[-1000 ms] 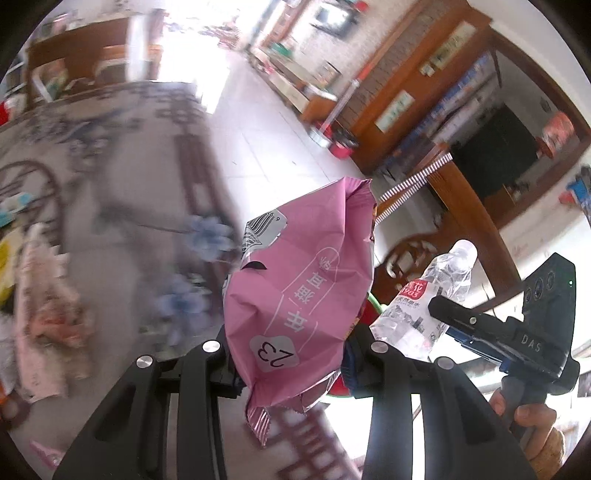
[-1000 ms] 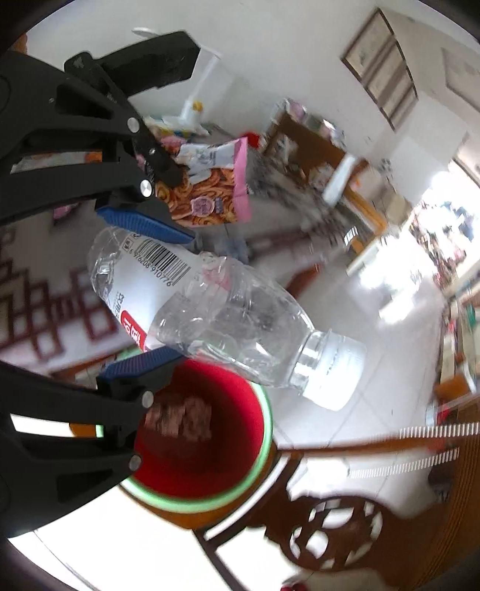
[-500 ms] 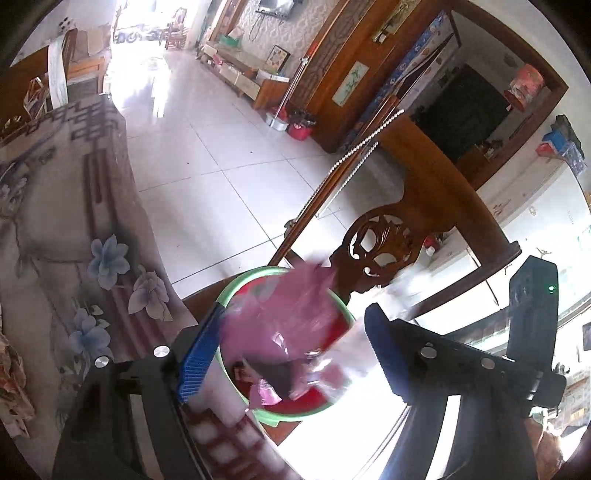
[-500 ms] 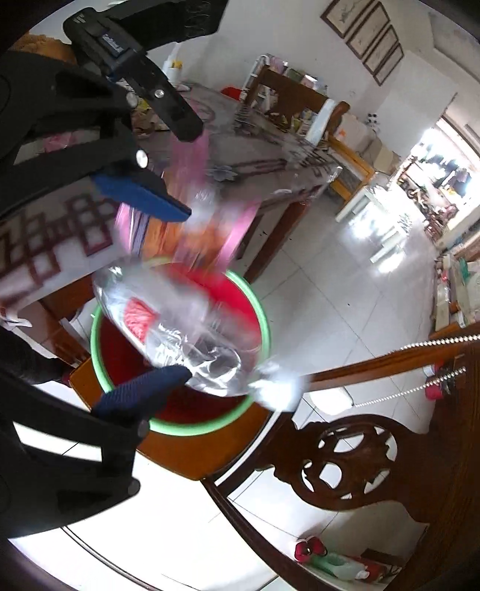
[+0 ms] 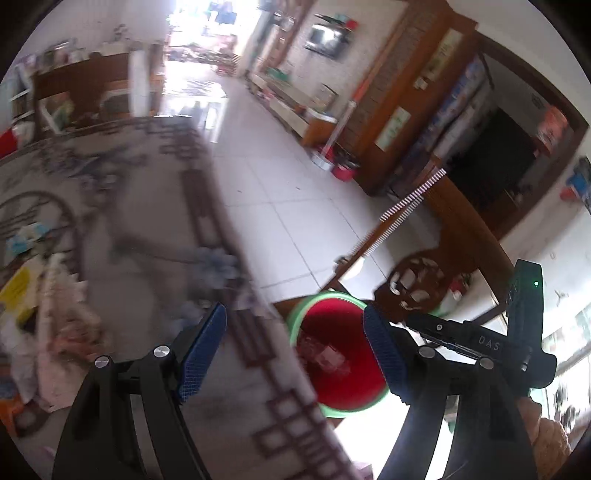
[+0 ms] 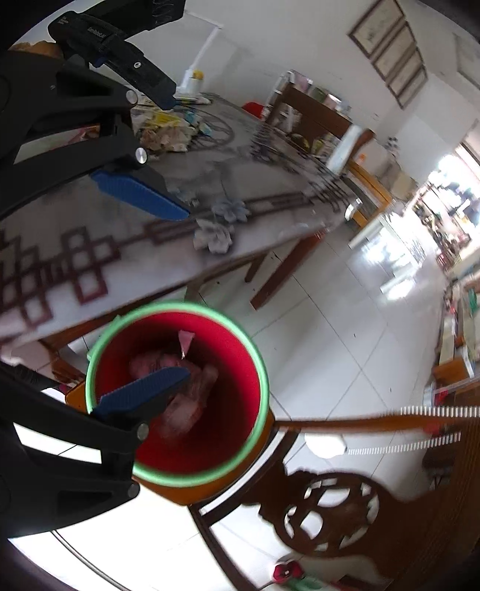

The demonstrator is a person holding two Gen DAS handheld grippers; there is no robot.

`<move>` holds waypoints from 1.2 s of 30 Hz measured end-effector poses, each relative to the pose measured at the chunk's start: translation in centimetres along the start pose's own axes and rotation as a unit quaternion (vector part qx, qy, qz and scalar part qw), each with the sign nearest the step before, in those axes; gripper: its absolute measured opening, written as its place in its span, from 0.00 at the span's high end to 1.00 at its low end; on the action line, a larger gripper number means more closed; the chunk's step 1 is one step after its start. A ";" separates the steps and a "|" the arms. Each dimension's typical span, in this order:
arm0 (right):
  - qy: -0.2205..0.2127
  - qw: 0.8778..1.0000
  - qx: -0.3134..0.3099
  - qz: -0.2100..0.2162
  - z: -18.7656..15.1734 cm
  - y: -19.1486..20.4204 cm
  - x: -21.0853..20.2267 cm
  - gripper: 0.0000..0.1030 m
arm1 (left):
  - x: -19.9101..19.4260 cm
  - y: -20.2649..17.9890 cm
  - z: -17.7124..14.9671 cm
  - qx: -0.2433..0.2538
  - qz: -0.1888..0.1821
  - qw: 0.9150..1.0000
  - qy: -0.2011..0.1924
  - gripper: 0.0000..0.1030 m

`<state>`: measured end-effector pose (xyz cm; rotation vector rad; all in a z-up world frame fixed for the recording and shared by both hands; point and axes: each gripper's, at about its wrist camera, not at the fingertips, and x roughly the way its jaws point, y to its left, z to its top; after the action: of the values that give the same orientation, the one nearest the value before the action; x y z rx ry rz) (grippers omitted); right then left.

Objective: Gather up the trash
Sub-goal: 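Carry pink bag and bottle to the red bucket and release both, then move both open tools back over the trash pile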

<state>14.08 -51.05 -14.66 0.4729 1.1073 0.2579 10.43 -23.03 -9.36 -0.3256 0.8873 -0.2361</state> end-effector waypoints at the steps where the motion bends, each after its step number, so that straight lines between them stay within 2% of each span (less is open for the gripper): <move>1: 0.003 1.000 -0.006 0.003 0.0 0.8 0.3 0.22 | -0.6 0.9 0.0 -0.006 0.006 1.000 -0.005 0.30; 9: 0.035 0.997 -0.059 0.019 -1.4 8.0 3.4 0.22 | -4.8 8.0 -1.0 -0.060 0.045 0.997 -0.030 0.30; 12: 0.045 0.996 -0.073 0.020 -2.3 10.2 4.5 0.22 | -5.8 10.3 -1.4 -0.076 0.050 0.995 -0.035 0.30; 19: 0.058 0.993 -0.097 0.021 -4.9 15.5 6.1 0.22 | -8.3 14.5 -2.3 -0.079 0.056 0.994 -0.044 0.30; 28: 0.071 0.992 -0.101 0.015 -8.5 19.9 7.4 0.22 | -10.9 19.3 -3.2 -0.079 0.057 0.994 -0.044 0.30; 32: 0.074 0.992 -0.102 0.013 -10.0 21.2 7.8 0.22 | -12.1 21.7 -3.9 -0.082 0.070 0.993 -0.045 0.30; 36: 0.078 0.992 -0.100 0.009 -11.4 22.1 8.0 0.19 | -13.3 25.6 -5.6 -0.110 0.098 0.988 -0.040 0.30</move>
<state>8.00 -25.63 -14.35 0.2879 1.2146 0.4237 -0.42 4.07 -12.66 -0.4472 0.8604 0.0583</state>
